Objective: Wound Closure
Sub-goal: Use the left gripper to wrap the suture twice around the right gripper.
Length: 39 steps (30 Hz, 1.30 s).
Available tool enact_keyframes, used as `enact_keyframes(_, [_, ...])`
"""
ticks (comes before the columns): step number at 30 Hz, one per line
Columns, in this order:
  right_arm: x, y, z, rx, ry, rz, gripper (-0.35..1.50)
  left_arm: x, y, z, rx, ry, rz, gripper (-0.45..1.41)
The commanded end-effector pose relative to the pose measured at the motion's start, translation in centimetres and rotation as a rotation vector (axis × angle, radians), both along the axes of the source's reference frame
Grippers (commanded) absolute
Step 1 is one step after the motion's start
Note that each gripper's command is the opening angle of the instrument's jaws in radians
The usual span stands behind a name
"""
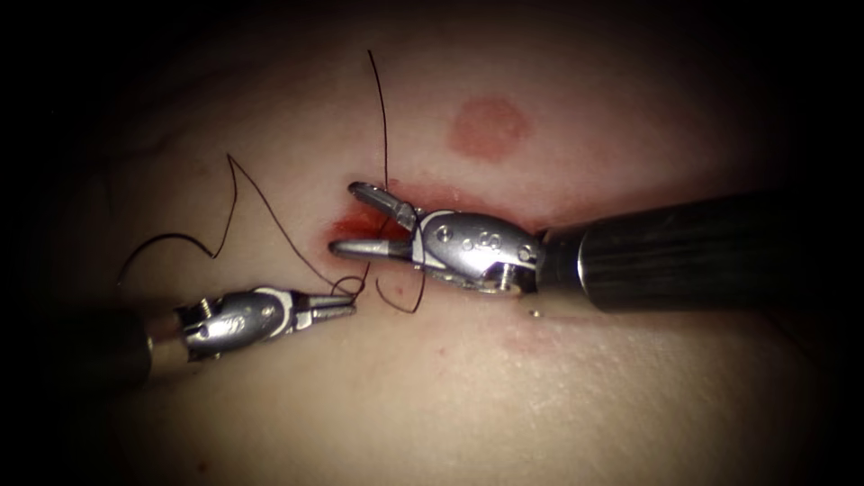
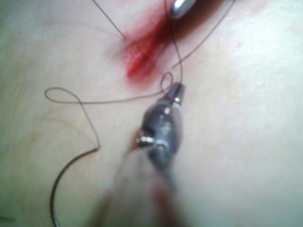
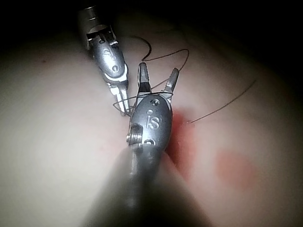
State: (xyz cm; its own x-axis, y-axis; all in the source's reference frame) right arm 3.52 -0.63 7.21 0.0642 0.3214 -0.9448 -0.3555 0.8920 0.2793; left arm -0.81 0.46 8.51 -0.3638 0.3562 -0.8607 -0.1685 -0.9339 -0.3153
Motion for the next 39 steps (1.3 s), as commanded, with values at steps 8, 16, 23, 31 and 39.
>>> enact_keyframes(8, [0.11,0.01,0.29,0.005,-0.074,0.007,0.84,0.03,-0.08,-0.23,0.002,0.0,0.005,-0.35])
enact_keyframes(16, [0.25,-0.04,0.44,0.015,-0.143,-0.018,0.81,-0.05,-0.01,-0.37,-0.013,0.004,0.009,-0.35])
enact_keyframes(23, [0.24,-0.01,0.49,-0.012,-0.252,-0.039,0.81,0.03,0.09,-0.67,-0.028,0.002,0.027,-0.35])
enact_keyframes(31, [0.27,-0.01,0.58,-0.014,-0.32,-0.076,0.84,0.12,0.25,-1.16,-0.067,0.006,0.022,-0.35])
enact_keyframes(39, [0.38,-0.23,0.66,0.002,-0.35,-0.191,0.84,0.14,0.63,-1.29,-0.099,0.022,0.004,-0.35])
